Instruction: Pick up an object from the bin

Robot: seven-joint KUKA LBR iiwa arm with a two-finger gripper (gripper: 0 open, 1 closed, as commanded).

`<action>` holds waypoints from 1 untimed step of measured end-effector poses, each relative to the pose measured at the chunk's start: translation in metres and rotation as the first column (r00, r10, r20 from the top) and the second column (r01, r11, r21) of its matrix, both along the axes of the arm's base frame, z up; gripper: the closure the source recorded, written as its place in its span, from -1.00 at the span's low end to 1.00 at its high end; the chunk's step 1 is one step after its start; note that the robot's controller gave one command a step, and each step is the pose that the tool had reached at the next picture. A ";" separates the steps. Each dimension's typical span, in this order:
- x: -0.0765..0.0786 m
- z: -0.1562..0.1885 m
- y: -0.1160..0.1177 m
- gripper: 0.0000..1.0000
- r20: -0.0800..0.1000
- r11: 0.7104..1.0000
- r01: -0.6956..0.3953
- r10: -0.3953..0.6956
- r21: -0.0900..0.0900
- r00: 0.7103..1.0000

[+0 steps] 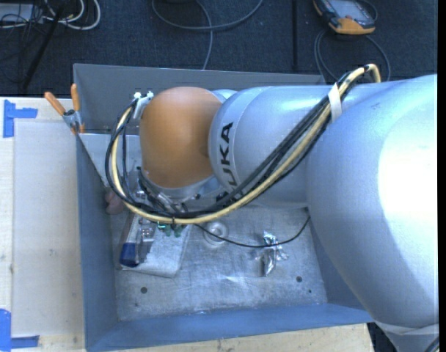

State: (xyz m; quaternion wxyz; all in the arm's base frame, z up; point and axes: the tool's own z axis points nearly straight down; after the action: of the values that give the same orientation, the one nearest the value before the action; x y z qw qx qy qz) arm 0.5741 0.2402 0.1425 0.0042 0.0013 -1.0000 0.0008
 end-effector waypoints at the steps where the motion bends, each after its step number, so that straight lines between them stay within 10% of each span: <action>1: -0.037 -0.074 -0.020 -1.00 0.013 0.998 -0.058 0.058 0.004 0.998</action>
Offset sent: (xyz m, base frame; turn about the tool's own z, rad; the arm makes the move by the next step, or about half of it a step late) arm -0.0367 -0.0202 -0.0725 -0.0590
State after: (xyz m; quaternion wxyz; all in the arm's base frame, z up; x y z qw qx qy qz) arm 0.5373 0.2204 0.0685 -0.0021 0.0305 -0.9995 -0.0012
